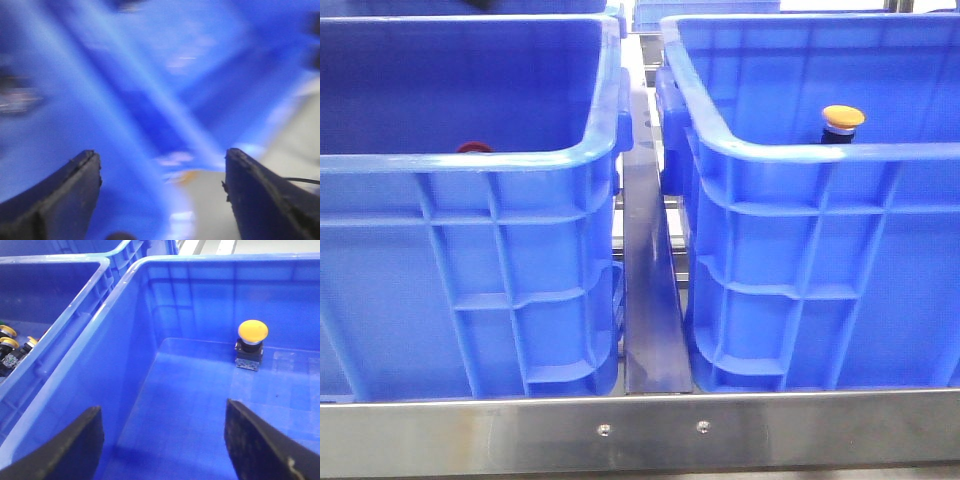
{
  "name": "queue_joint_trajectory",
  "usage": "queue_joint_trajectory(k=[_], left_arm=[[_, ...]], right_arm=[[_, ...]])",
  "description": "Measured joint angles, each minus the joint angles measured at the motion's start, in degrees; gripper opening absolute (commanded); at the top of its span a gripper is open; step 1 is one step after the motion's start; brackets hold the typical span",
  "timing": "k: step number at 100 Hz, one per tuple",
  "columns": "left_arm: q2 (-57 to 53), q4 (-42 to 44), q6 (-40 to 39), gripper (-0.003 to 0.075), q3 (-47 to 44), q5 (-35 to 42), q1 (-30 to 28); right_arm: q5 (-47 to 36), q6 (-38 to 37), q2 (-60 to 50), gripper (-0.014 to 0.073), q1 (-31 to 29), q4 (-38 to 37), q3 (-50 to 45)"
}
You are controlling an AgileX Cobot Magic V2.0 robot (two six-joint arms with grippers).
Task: Pick red and yellow buttons and place in box
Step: 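Move the left gripper back into the button bin and grasp a red button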
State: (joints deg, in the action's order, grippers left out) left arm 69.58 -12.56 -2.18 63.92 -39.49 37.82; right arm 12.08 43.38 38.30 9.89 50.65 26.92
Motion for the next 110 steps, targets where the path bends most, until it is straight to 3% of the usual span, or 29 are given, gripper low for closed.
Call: queue_joint_trajectory(k=[12, 24, 40, 66, 110], left_arm=[[0.13, 14.65, -11.88, 0.0492, 2.15, -5.06, -1.30], [2.64, 24.03, -19.72, 0.0492, 5.69, -11.83, -1.59], [9.79, 29.09, -22.53, 0.0492, 12.78, -22.17, -1.59], [21.02, 27.64, -22.86, 0.0492, 21.04, -25.35, -3.13], [30.67, 12.56, -19.06, 0.0492, 24.02, -22.06, -16.38]], right_arm=[[-0.42, 0.00, 0.00, 0.0526, 0.00, 0.00, 0.00], [-1.48, 0.00, 0.00, 0.0526, 0.00, -0.07, 0.00], [-2.19, 0.00, 0.00, 0.0526, 0.00, -0.07, 0.00], [-2.66, 0.00, 0.00, 0.0526, 0.00, -0.07, 0.00], [-6.60, 0.00, 0.00, 0.0526, 0.00, -0.07, 0.00]])
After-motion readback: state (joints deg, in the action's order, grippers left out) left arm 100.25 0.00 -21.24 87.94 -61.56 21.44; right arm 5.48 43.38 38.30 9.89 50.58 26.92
